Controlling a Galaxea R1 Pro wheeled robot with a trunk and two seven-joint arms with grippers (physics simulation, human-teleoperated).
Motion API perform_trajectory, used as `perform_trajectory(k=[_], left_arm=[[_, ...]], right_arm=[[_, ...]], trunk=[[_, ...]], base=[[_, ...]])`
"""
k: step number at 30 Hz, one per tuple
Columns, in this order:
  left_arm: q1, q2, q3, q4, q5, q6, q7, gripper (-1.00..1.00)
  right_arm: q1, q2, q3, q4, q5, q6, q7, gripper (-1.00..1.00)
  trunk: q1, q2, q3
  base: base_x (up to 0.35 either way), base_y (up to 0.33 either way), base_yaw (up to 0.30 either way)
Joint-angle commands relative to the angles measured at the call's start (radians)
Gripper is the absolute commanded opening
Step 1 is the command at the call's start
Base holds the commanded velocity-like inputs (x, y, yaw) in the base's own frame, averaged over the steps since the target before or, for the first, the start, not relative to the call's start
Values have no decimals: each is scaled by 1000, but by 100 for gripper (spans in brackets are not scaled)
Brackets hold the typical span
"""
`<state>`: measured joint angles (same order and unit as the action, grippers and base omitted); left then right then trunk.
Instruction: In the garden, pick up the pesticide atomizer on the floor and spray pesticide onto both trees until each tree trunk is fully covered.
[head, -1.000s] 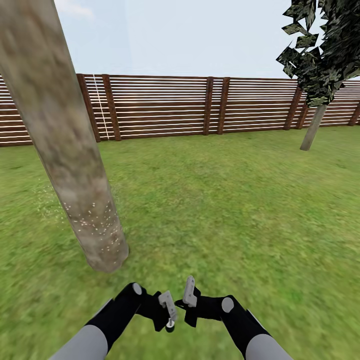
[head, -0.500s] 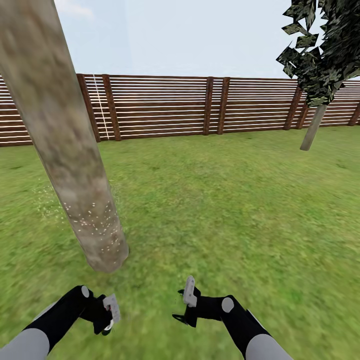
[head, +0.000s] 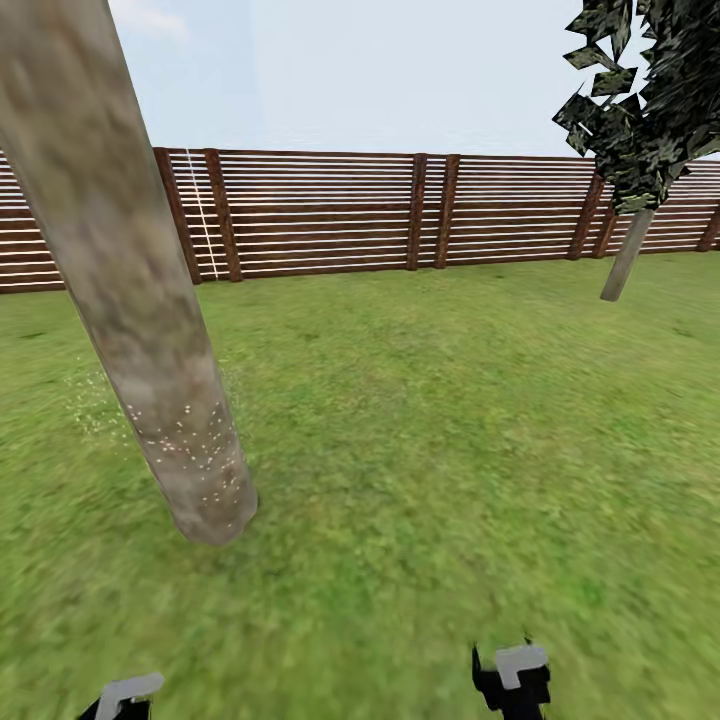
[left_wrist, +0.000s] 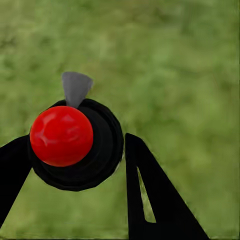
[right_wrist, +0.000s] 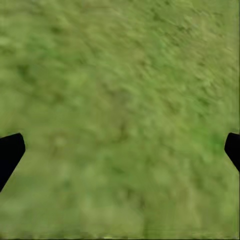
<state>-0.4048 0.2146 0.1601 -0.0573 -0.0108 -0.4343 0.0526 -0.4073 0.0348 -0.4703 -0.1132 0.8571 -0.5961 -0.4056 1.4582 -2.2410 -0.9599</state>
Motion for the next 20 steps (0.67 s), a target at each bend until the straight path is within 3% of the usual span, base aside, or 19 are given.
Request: perform_trajectory(k=[1, 5, 20], left_arm=[[18, -1, -4, 3, 11, -4, 2, -100], [31, -3, -1, 9, 23, -6, 4, -100], [34, -1, -2, 9, 15, -6, 3, -100]], right_arm=[[3, 1, 0, 33, 2, -9, -7, 100], [5, 5, 1, 81, 5, -14, -10, 100], [38, 2, 1, 84, 5, -8, -10, 100]], trunk=[[0, 0, 0], [0, 0, 0], [0, 0, 0]], base=[[0, 0, 0], [0, 0, 0], [0, 0, 0]])
